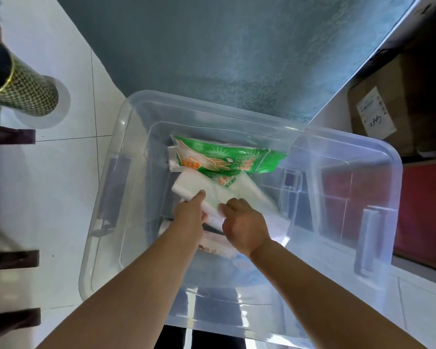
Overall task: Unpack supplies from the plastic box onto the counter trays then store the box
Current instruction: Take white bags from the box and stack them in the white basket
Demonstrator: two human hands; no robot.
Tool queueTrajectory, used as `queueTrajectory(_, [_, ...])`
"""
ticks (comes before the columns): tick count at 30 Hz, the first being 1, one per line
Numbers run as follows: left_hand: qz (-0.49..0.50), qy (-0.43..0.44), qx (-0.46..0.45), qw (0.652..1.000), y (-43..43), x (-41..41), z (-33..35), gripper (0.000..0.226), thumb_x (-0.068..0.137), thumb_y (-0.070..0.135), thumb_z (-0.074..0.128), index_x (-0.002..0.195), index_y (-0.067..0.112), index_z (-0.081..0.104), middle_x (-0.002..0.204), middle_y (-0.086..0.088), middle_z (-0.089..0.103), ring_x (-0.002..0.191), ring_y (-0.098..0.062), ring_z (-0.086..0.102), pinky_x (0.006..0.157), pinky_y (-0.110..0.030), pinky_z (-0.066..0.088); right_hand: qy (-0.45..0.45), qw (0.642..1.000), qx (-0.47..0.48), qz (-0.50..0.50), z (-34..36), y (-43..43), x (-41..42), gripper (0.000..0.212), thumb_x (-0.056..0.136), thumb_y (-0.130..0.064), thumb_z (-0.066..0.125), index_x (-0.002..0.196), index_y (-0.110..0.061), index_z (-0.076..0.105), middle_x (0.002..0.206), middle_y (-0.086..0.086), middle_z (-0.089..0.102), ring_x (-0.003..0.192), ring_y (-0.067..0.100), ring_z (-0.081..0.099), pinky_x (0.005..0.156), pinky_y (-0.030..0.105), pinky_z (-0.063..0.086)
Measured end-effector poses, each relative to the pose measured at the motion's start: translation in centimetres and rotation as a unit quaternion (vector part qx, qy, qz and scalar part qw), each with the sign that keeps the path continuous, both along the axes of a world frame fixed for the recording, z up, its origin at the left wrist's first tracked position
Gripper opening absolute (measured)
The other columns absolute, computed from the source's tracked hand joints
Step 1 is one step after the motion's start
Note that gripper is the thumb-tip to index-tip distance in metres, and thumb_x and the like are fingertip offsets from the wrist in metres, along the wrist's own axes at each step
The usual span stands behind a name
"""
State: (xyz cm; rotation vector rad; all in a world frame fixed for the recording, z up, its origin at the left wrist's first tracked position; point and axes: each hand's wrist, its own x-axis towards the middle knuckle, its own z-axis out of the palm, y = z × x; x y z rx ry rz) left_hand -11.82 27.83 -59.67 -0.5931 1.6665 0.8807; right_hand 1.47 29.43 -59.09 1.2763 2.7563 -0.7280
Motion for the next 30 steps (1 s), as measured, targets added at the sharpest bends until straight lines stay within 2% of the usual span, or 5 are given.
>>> queueTrajectory(5, [0.020,0.023,0.068,0.997,0.0,0.9,-0.4,0.013,0.079,0.019,0.071,0.088,0.019,0.062,0.089,-0.003,0.067,0.079,-0.018,0.065,0.069,-0.030,0.051,0.081,0.996,0.019,-0.020,0.5,0.0,1.9,0.035,0.067,0.004,0.071,0.102,-0.001,0.069,0.089,0.016,0.069,0.079,0.031,0.065,0.056,0.031,0.055])
queueTrajectory(10, [0.028,0.072,0.187,0.979,-0.5,-0.3,4.6,0.016,0.084,0.012,0.063,0.095,0.024,0.063,0.104,-0.001,0.069,0.097,-0.018,0.064,0.088,-0.037,0.050,0.112,0.969,0.001,-0.220,2.0,0.8,4.6,0.037,0.084,-0.002,0.058,0.122,-0.005,0.057,0.112,0.015,0.062,0.102,0.029,0.059,0.084,0.034,0.048])
queueTrajectory(17, [-0.164,0.320,0.321,0.876,0.2,-6.7,14.3,0.028,0.079,0.016,0.067,0.097,0.036,0.059,0.102,0.011,0.067,0.092,0.000,0.065,0.074,-0.018,0.052,-0.057,0.977,-0.128,-0.162,1.7,0.3,4.6,0.038,0.092,-0.017,0.053,0.130,-0.014,0.051,0.124,0.008,0.058,0.116,0.027,0.049,0.095,0.034,0.037])
queueTrajectory(24, [-0.228,0.352,0.308,0.854,-0.2,-9.0,14.2,0.030,0.079,0.017,0.071,0.096,0.037,0.058,0.100,0.019,0.066,0.091,0.003,0.064,0.078,-0.021,0.051,-0.135,0.979,-0.108,-0.108,-2.0,-0.1,1.0,0.053,0.084,-0.028,0.063,0.130,-0.011,0.044,0.122,0.010,0.053,0.107,0.028,0.048,0.088,0.037,0.040])
queueTrajectory(30, [-0.244,0.353,0.307,0.849,-1.2,-8.9,13.8,0.035,0.072,0.024,0.071,0.105,0.029,0.060,0.105,0.009,0.067,0.101,-0.012,0.064,0.087,-0.031,0.051,-0.156,0.977,-0.099,-0.103,-2.4,-0.2,-0.1,0.032,0.084,-0.029,0.059,0.108,-0.008,0.058,0.108,0.012,0.057,0.099,0.027,0.052,0.078,0.035,0.045])
